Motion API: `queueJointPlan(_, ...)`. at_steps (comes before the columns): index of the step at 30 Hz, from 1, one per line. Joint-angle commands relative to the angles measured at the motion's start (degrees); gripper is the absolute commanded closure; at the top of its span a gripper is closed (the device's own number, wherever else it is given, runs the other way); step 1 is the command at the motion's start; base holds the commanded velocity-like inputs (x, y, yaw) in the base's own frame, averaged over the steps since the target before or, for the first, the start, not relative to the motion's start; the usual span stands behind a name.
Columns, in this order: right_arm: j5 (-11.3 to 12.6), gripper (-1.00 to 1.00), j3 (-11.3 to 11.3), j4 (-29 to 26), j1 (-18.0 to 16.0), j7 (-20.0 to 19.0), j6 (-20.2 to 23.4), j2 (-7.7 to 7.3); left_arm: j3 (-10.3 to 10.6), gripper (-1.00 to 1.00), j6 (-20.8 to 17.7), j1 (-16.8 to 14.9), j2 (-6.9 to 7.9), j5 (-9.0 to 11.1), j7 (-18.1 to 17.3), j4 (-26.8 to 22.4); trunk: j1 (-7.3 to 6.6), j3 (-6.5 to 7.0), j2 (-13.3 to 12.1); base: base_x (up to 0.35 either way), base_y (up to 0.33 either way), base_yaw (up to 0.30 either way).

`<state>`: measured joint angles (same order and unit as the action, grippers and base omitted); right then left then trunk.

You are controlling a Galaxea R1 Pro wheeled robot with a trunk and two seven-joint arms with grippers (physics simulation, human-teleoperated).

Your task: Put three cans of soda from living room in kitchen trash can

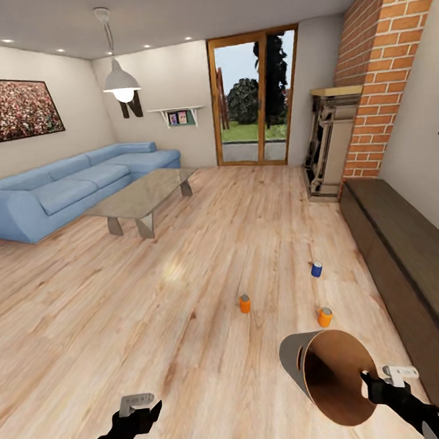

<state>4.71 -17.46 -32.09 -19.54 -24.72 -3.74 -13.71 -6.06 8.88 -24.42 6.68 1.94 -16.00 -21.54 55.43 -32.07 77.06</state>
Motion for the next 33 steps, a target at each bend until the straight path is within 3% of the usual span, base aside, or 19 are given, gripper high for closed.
queueJointPlan(1, 0.7, 1.0, -0.8, -0.1, 0.0, -0.8, 0.1, 0.0, 0.0, -1.0, 0.0, 0.0, 0.0, 0.0, 0.0, 0.0, 0.0, 0.01, 0.0, 0.224, 0.153, -0.246)
queueJointPlan(17, 0.7, 1.0, -5.2, -0.1, 0.0, -1.1, 0.1, 0.0, 0.0, -1.0, 0.0, 0.0, 0.0, 0.0, 0.0, 0.0, 0.0, 0.02, 0.0, 0.225, 0.154, -0.249)
queueJointPlan(33, 0.6, 1.0, -5.3, -0.2, 0.0, -1.1, 0.0, 0.08, 0.2, -1.0, 0.0, 0.0, 0.0, 0.0, -0.1, 0.0, 0.0, 0.27, 0.0, 0.268, 0.113, -0.193)
